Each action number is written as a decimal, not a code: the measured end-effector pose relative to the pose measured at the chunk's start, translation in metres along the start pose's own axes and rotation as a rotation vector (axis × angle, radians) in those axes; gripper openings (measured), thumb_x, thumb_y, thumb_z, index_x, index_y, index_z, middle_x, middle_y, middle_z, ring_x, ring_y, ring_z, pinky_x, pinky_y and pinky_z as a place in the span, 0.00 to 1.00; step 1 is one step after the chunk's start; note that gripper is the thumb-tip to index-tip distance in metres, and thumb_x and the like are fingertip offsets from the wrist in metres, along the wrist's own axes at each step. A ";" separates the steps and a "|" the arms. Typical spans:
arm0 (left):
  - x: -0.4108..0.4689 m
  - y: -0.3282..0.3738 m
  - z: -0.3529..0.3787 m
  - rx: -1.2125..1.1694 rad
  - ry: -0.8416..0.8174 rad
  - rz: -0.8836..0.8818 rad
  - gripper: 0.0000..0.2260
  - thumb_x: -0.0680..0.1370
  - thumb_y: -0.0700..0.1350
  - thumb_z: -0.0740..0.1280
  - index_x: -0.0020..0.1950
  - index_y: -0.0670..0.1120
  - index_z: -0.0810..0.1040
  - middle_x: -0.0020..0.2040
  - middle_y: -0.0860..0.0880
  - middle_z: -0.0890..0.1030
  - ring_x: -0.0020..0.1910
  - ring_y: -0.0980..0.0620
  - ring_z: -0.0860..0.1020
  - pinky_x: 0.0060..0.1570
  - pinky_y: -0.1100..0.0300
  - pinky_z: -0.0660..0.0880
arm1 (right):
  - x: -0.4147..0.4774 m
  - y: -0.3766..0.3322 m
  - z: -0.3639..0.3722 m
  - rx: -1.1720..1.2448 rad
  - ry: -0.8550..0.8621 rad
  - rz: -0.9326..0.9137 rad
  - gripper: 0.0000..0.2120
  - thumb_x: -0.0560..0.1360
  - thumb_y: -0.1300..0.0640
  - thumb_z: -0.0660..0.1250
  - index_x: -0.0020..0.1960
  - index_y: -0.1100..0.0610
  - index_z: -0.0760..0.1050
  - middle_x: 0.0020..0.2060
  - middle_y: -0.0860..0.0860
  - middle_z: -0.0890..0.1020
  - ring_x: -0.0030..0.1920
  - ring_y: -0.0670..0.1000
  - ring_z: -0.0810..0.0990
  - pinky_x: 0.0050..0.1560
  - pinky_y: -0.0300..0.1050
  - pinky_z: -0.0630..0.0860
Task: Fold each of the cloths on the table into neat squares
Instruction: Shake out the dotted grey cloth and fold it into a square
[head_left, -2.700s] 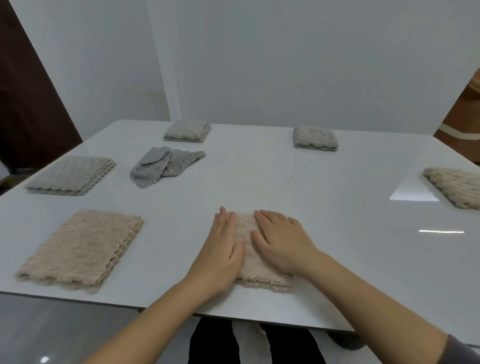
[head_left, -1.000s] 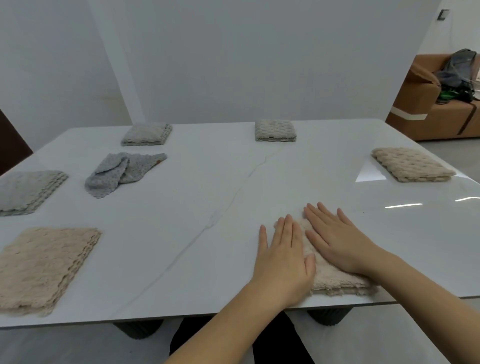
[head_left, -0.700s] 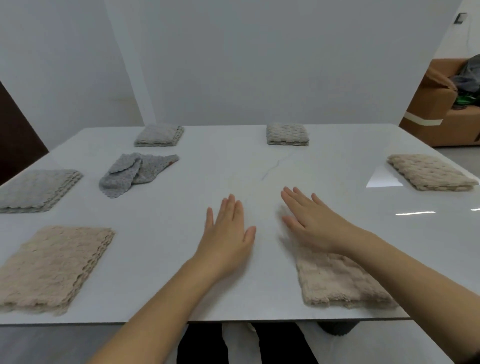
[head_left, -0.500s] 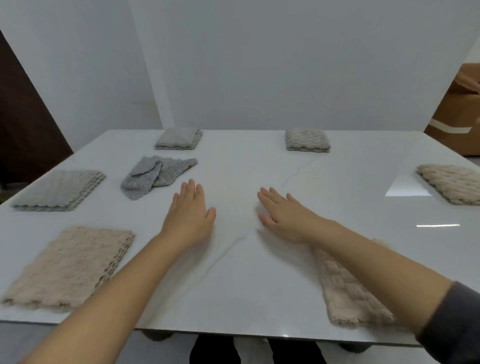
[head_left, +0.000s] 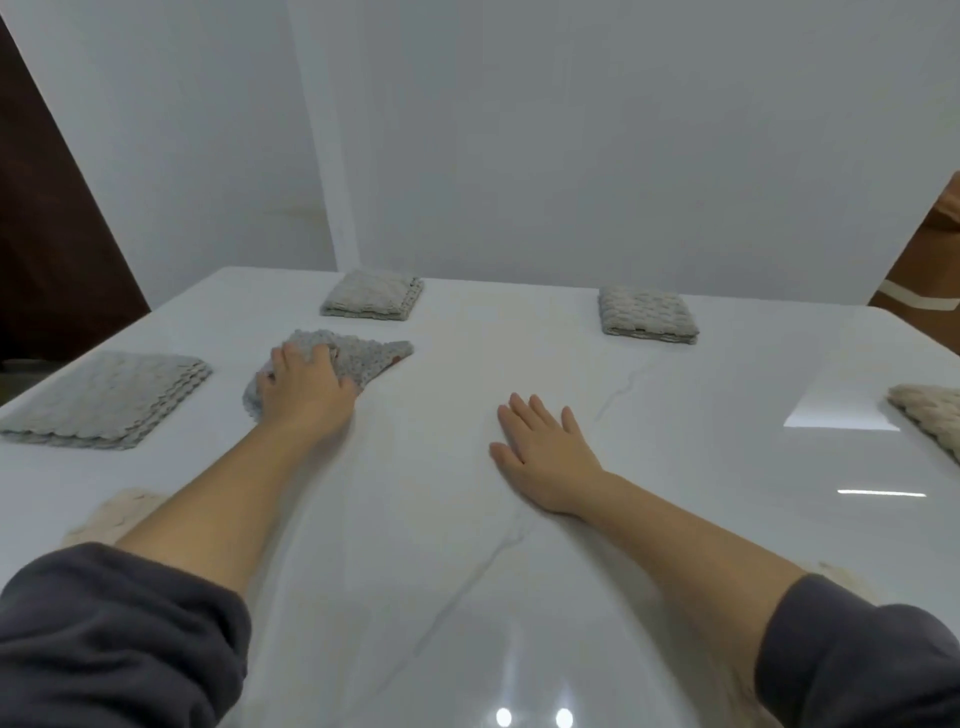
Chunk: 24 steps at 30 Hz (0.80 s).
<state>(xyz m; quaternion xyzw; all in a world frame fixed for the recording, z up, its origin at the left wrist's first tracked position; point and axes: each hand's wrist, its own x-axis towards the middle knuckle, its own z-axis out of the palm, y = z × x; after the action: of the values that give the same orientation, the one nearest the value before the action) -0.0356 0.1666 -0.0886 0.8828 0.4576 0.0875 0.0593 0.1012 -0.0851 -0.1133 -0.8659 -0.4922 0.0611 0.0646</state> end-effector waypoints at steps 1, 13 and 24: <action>0.004 -0.002 -0.001 0.020 -0.053 -0.036 0.20 0.81 0.52 0.51 0.70 0.45 0.68 0.74 0.36 0.62 0.74 0.38 0.57 0.71 0.39 0.56 | 0.001 0.000 0.001 0.002 0.004 -0.001 0.28 0.83 0.45 0.46 0.79 0.56 0.49 0.79 0.52 0.48 0.79 0.54 0.44 0.76 0.60 0.42; -0.042 0.029 -0.051 -0.688 0.231 0.272 0.09 0.76 0.37 0.67 0.46 0.51 0.82 0.45 0.58 0.81 0.48 0.60 0.77 0.49 0.73 0.68 | -0.005 -0.005 -0.015 0.455 0.118 0.029 0.28 0.81 0.47 0.60 0.78 0.53 0.56 0.77 0.48 0.60 0.77 0.49 0.55 0.77 0.54 0.47; -0.119 0.086 -0.124 -0.878 0.205 0.605 0.09 0.77 0.37 0.68 0.50 0.51 0.81 0.48 0.58 0.81 0.46 0.65 0.78 0.44 0.73 0.72 | -0.040 -0.043 -0.098 0.960 0.192 -0.153 0.27 0.70 0.52 0.75 0.66 0.48 0.70 0.54 0.49 0.80 0.53 0.48 0.81 0.53 0.48 0.81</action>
<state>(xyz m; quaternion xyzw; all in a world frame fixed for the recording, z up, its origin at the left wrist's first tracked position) -0.0598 0.0230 0.0368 0.8543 0.1067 0.3692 0.3500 0.0607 -0.1026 -0.0079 -0.7014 -0.4627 0.1960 0.5055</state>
